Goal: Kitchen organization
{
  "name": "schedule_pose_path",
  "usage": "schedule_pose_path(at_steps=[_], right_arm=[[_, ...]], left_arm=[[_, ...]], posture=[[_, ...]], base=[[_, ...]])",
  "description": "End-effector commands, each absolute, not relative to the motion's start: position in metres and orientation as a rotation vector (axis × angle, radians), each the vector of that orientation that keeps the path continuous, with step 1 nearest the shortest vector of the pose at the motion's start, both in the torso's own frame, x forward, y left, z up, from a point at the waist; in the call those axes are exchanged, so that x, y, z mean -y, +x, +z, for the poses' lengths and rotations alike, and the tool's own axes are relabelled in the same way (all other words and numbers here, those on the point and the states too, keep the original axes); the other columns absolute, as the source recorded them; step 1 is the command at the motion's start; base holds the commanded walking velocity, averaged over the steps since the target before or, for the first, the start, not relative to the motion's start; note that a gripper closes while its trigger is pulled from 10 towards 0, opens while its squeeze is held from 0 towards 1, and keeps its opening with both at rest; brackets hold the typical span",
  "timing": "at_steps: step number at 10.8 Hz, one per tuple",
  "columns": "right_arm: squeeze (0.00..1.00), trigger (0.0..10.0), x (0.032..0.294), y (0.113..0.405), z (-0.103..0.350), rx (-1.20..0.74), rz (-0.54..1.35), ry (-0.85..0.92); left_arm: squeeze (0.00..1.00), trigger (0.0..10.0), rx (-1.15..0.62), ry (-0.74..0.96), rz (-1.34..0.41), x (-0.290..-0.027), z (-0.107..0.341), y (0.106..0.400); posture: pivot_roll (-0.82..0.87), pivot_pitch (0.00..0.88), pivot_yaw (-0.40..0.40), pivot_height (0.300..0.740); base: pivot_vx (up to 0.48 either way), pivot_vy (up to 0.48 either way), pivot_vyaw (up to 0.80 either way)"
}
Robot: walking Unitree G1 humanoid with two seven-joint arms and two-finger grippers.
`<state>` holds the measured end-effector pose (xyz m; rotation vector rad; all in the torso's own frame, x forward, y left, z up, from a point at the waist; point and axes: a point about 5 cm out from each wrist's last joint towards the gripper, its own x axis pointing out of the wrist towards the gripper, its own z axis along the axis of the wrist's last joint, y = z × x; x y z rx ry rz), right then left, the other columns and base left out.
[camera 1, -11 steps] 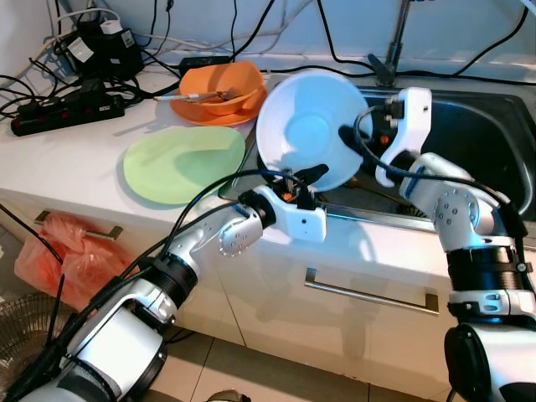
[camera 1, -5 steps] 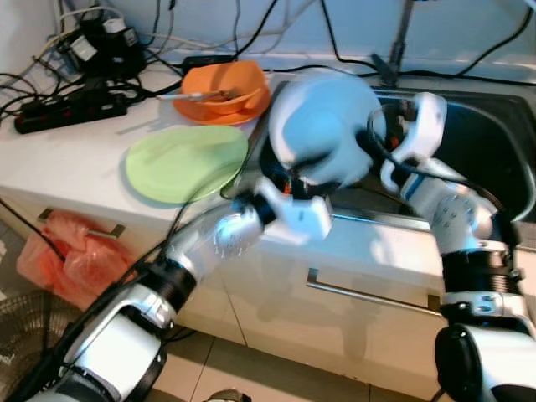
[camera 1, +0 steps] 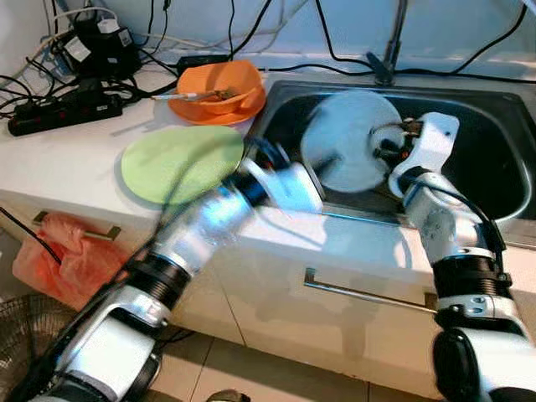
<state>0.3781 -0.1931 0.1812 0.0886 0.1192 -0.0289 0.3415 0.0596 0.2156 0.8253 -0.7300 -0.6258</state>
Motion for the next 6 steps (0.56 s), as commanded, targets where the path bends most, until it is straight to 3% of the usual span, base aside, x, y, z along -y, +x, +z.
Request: schedule_pose_path(at_steps=[1, 6], right_arm=[[0.0, 10.0, 0.193, 0.379, 0.183, -0.085, -0.041, -0.004], [0.0, 10.0, 0.191, 0.376, 0.159, -0.173, 0.057, -0.134]], left_arm=[[1.0, 10.0, 0.58, 0.802, -0.555, -0.082, 0.215, 0.353], [1.0, 10.0, 0.143, 0.737, -0.528, -0.136, 0.203, 0.36]], posture=[[0.1, 0.037, 0.101, 0.74], [0.12, 0.03, 0.105, 0.74]], base=[[0.0, 0.0, 0.0], [0.0, 0.0, 0.0]])
